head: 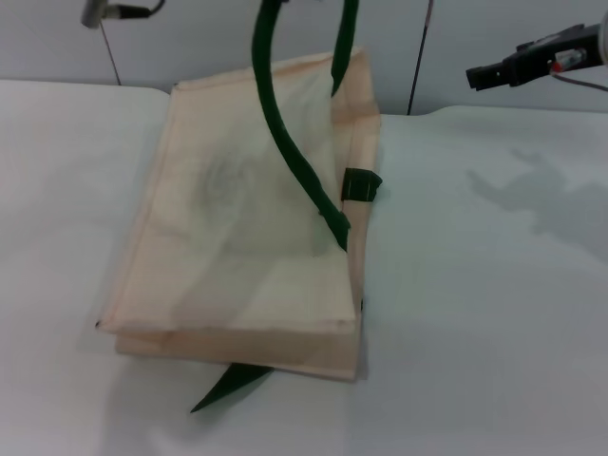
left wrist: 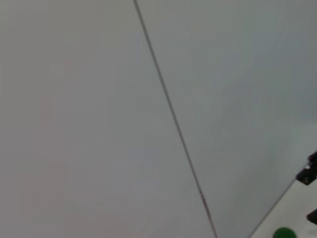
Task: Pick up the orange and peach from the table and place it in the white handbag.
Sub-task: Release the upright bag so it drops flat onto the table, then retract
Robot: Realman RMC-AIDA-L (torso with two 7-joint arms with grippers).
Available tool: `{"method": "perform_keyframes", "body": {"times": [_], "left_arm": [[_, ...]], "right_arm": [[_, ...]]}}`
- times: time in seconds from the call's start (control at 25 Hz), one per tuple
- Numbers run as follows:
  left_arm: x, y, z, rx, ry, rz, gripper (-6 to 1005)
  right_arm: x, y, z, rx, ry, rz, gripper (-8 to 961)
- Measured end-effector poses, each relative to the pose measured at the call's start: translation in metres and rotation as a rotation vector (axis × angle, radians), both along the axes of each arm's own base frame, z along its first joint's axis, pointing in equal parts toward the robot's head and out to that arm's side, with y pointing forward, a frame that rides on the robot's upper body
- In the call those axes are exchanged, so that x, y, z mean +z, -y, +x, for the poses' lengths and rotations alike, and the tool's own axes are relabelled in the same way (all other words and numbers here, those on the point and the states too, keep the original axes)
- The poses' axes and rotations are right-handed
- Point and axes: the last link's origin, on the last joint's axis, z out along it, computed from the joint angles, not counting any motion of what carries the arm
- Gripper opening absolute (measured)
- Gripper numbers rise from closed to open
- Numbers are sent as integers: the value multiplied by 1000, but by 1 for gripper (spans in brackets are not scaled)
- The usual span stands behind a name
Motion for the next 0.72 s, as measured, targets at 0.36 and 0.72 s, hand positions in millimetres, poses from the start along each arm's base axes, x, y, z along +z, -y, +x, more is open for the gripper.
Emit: {"method": "perform_keyframes", "body": {"times": [0.36, 0.72], "left_arm": [[-18, -2, -10, 3, 22, -91, 740], [-34, 3, -19, 0, 30, -210, 741]], "right_arm": [[-3, 0, 2, -6, 4, -15, 861], [-3, 0, 5, -10, 25, -14, 861]]}}
